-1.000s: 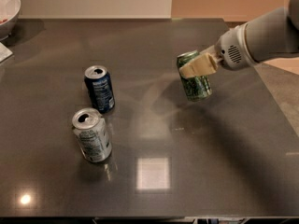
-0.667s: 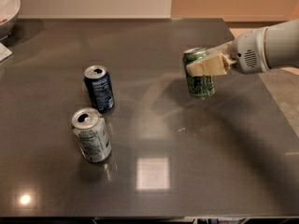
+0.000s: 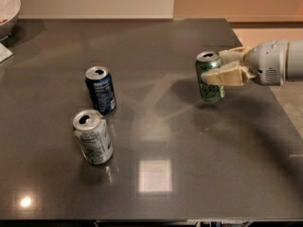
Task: Place green can upright
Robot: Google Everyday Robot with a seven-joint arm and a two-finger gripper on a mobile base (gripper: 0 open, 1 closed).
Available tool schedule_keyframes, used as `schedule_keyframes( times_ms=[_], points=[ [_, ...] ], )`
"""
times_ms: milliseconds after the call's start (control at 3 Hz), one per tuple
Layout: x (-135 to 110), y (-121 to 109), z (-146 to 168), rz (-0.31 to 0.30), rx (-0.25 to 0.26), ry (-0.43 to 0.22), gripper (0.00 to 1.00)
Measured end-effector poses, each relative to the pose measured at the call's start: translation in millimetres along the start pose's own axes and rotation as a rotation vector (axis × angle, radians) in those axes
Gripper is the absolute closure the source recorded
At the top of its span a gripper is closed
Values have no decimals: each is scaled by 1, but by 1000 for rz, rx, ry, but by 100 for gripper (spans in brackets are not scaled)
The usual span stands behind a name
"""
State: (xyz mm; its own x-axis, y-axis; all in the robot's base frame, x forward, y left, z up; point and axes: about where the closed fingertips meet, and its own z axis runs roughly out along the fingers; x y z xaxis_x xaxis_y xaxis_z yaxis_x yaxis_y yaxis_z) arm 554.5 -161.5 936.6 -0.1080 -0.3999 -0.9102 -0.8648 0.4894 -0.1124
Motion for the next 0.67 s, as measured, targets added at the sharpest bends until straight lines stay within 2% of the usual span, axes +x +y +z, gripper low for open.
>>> schedule_keyframes(
  times_ms=[333,667],
  points=[
    [11,-3,-1,-78,-2,-40,100],
    [20,-12,1,-91,-17,-98,100]
  ],
)
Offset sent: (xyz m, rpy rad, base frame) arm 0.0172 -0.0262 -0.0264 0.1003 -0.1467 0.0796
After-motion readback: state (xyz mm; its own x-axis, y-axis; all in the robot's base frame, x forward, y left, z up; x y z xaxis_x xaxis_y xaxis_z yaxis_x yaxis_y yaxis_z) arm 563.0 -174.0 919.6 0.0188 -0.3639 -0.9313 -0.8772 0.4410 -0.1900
